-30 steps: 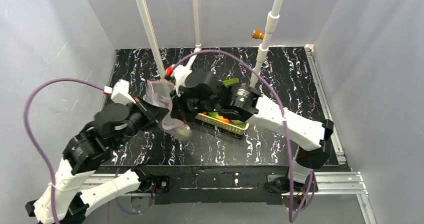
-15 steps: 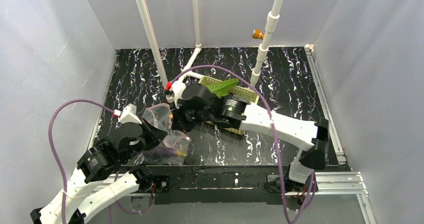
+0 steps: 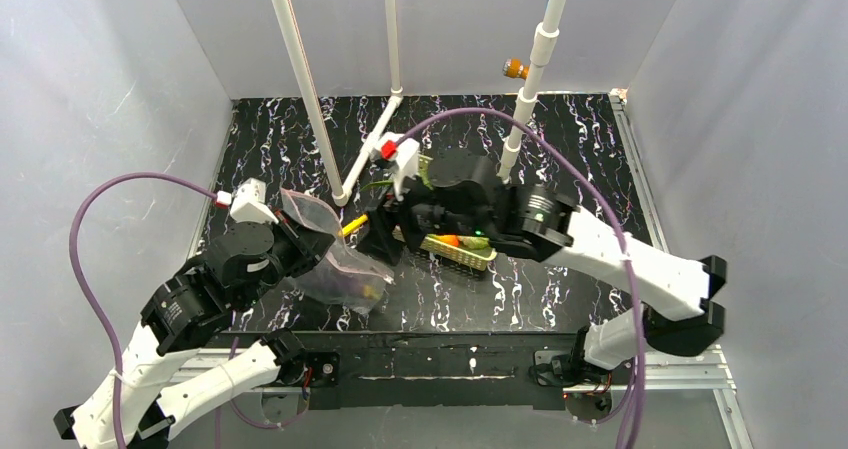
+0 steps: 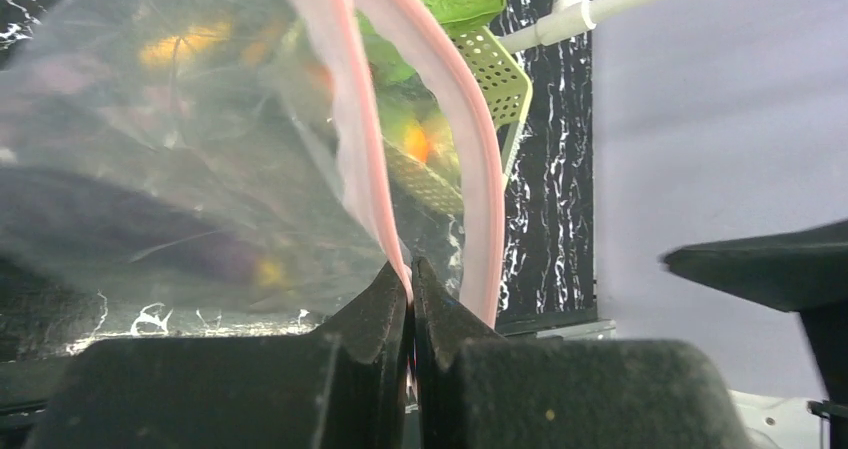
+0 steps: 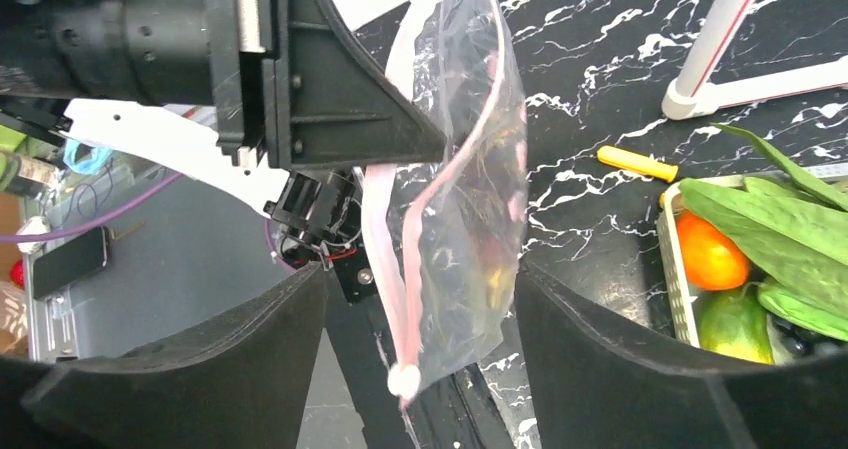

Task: Place the food in the zip-top bag and seal the zipper
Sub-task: Adjust the zipper food storage bag at the center of the board, then pick up the fake vegetable from the bin.

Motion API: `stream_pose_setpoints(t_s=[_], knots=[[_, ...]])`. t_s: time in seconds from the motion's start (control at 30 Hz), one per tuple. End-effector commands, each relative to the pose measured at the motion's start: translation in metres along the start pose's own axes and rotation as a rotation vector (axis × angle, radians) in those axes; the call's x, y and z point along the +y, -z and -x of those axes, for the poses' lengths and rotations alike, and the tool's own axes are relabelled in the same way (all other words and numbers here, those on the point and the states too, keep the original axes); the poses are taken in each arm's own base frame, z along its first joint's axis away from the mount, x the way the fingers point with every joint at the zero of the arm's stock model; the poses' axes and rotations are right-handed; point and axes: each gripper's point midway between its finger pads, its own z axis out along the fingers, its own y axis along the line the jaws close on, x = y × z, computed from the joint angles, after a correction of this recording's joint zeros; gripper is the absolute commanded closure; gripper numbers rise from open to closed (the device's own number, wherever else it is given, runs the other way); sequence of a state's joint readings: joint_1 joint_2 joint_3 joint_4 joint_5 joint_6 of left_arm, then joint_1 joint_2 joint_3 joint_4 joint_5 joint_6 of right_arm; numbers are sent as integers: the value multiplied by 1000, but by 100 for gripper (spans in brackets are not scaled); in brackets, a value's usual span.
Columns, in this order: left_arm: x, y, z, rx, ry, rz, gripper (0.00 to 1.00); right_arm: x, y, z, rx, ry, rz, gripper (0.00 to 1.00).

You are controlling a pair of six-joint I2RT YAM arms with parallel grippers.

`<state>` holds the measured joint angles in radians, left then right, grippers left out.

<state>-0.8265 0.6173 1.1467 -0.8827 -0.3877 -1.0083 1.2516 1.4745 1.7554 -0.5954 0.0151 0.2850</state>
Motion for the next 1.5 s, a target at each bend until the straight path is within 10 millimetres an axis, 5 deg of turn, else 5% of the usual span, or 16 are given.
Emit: stream_pose_setpoints(t_s=[0.0, 0.37, 0.77, 1.13, 1.47], knots=[[14, -2, 6, -42, -43, 57, 100, -15, 24, 18, -101, 1, -27, 21], [21, -4, -8, 42, -135, 96, 100, -151, 44, -7, -260, -410, -367, 13], [13, -10, -8, 44, -135, 78, 100, -258, 11, -75, -181, -813, -680, 12], [16, -11, -15, 78, -144, 93, 100, -334, -8, -87, -361, -1074, -877, 8], [7, -15, -20, 114, -154, 64, 100, -372, -30, -97, -370, -1100, -963, 6]])
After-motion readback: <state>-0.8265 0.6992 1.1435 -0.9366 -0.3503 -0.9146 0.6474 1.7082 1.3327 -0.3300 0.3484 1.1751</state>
